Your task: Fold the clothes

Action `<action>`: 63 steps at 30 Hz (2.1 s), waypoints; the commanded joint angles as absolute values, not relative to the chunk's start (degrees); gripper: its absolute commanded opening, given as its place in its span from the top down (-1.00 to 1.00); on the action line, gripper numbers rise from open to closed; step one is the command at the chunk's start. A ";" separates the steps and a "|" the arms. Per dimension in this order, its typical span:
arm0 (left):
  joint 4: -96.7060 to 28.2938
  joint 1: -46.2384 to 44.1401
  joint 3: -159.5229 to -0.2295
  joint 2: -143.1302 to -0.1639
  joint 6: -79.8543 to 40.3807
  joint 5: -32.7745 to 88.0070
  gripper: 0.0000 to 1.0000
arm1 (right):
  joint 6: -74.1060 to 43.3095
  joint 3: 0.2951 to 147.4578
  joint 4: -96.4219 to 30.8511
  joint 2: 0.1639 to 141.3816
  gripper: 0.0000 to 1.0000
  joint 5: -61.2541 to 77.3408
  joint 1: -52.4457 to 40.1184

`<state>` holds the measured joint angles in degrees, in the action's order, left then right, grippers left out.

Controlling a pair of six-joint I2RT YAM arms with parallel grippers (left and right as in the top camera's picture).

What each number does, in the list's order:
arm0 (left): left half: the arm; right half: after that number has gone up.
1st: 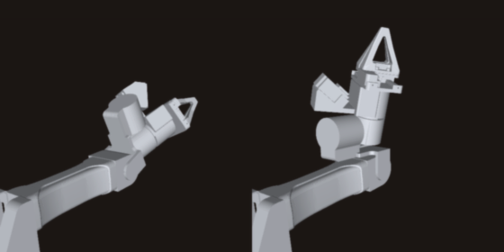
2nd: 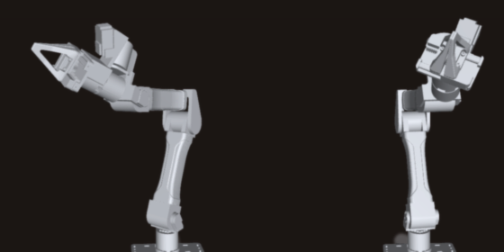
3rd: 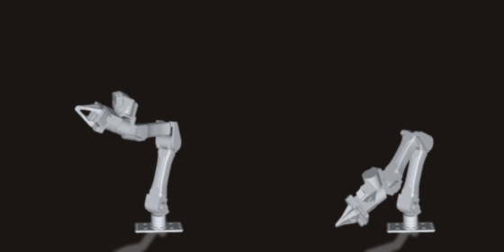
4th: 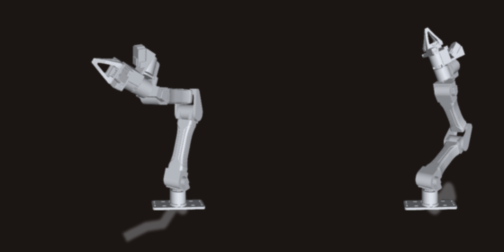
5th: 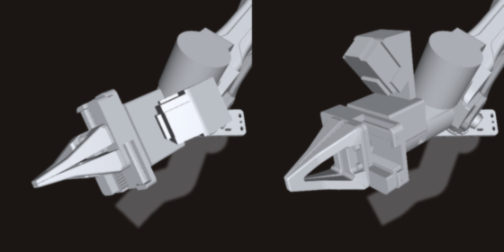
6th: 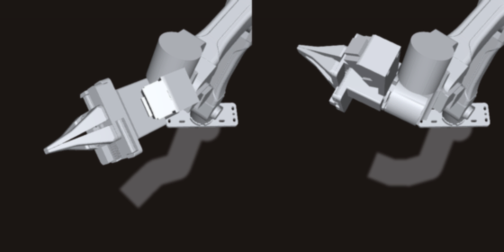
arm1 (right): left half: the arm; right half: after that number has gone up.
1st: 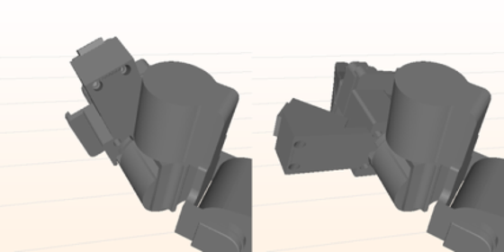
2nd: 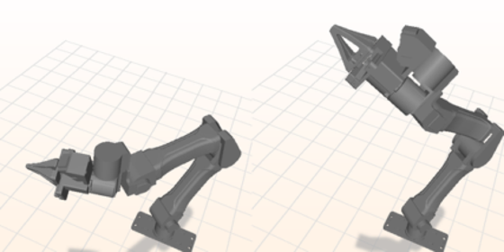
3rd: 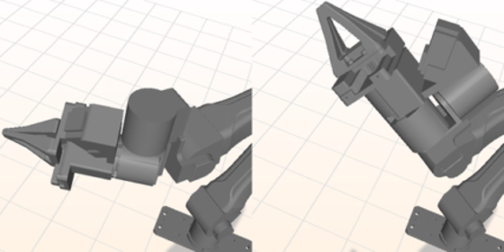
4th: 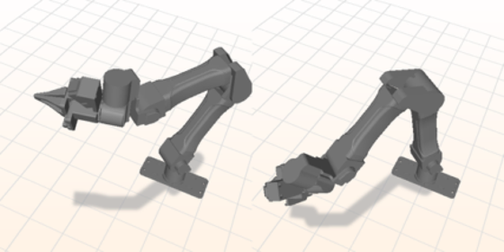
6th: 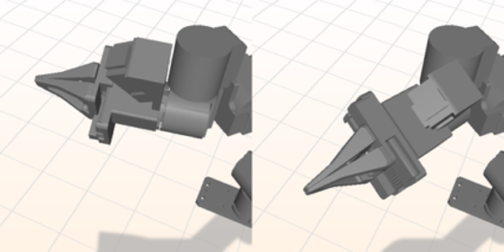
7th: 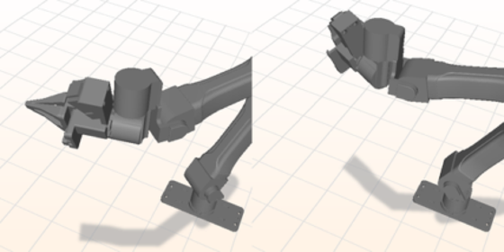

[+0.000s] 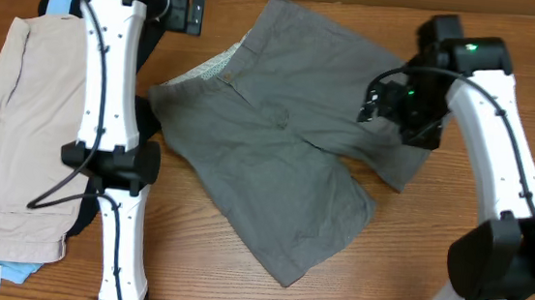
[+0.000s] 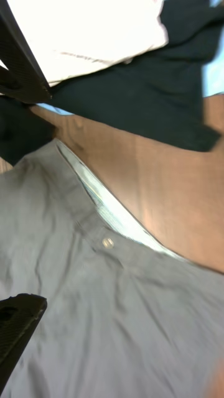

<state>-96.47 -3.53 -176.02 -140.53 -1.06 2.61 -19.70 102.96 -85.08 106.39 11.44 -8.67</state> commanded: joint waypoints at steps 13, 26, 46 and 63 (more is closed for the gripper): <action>-96.79 -3.77 -178.56 -130.72 -2.11 6.00 -1.00 | -37.78 88.09 -78.35 101.08 -1.00 1.83 -32.84; -96.79 -3.77 -174.91 -130.80 -1.69 6.02 -1.00 | -37.54 67.33 -62.41 101.10 -1.00 11.27 -33.85; -95.74 -3.77 -166.91 -130.87 -1.23 5.98 -1.00 | -31.24 55.44 -53.19 101.73 -1.00 13.65 -12.51; -95.79 -3.77 -166.91 -130.87 1.58 5.80 -1.00 | -16.21 58.78 -53.12 101.80 -1.00 18.31 15.05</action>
<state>-96.01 -3.66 -166.95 -130.89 -1.13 5.39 -21.10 57.08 -53.49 101.19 19.94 14.41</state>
